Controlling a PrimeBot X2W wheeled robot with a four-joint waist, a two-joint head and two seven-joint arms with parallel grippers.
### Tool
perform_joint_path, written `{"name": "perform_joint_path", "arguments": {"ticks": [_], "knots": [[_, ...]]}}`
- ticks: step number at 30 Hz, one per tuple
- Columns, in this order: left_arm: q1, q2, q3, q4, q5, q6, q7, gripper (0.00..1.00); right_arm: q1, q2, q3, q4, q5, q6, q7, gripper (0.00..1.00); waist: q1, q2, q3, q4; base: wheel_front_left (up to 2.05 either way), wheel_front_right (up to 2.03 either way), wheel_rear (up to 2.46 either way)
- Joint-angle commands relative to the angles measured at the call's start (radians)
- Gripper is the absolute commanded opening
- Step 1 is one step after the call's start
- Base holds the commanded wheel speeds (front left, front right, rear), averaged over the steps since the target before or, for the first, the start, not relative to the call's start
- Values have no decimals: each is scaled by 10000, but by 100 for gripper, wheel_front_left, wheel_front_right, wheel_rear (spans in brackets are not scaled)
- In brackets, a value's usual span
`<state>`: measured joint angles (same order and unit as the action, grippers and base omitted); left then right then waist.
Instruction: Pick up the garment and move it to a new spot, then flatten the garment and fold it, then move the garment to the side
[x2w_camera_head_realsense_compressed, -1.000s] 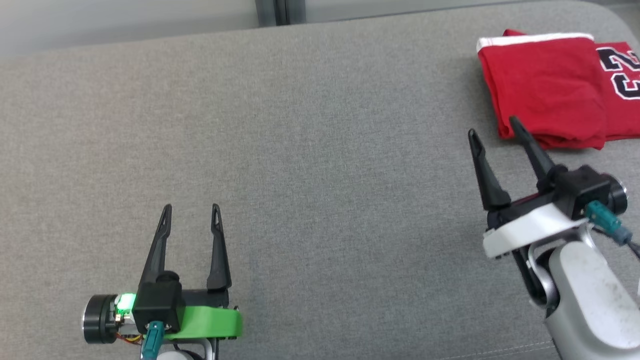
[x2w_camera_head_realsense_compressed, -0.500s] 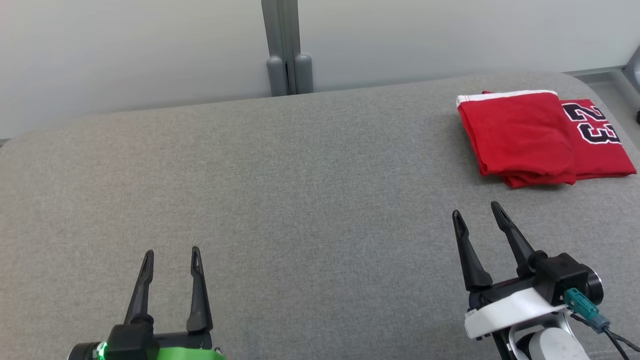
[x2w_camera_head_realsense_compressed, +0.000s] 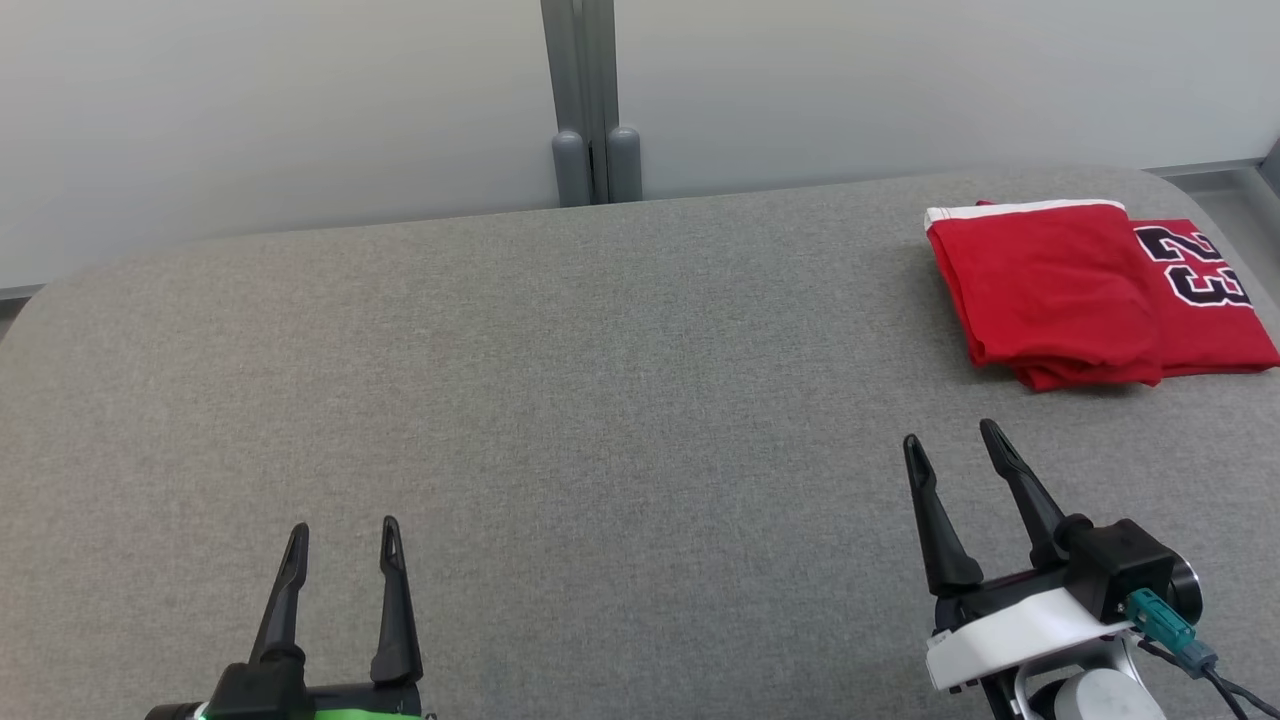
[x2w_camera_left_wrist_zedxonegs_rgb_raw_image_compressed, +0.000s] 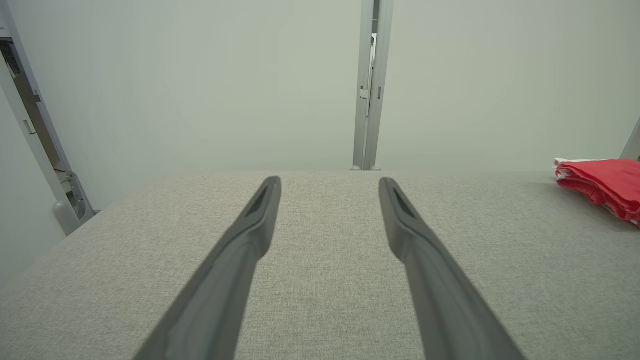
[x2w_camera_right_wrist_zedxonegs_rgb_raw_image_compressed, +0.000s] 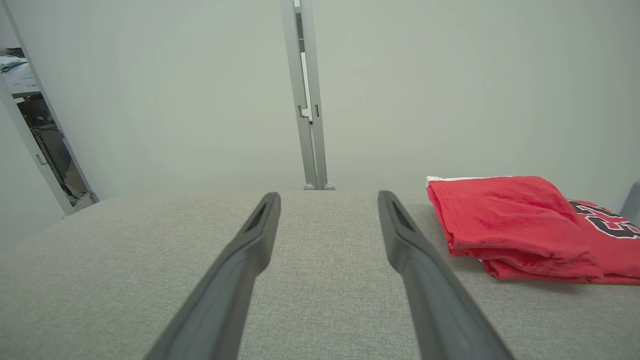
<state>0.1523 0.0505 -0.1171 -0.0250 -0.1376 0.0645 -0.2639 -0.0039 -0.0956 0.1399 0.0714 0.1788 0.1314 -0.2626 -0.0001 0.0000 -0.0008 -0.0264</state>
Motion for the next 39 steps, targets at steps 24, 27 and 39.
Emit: {"name": "perform_joint_path", "arguments": {"ticks": [24,27,39], "knots": [[-424,184,145,595,-2929,-275,500,0,-145,-25,-251,423,2881,-2,544,0,1,0,15,54,0,0,0],[-531,214,186,714,-3467,-357,601,0,-192,-35,-308,482,3396,-2,649,0,1,0,15,59,0,0,0],[-922,308,367,1108,-5513,-649,995,0,-350,-57,-549,684,5350,-3,1059,0,1,0,17,82,0,0,0]]}}
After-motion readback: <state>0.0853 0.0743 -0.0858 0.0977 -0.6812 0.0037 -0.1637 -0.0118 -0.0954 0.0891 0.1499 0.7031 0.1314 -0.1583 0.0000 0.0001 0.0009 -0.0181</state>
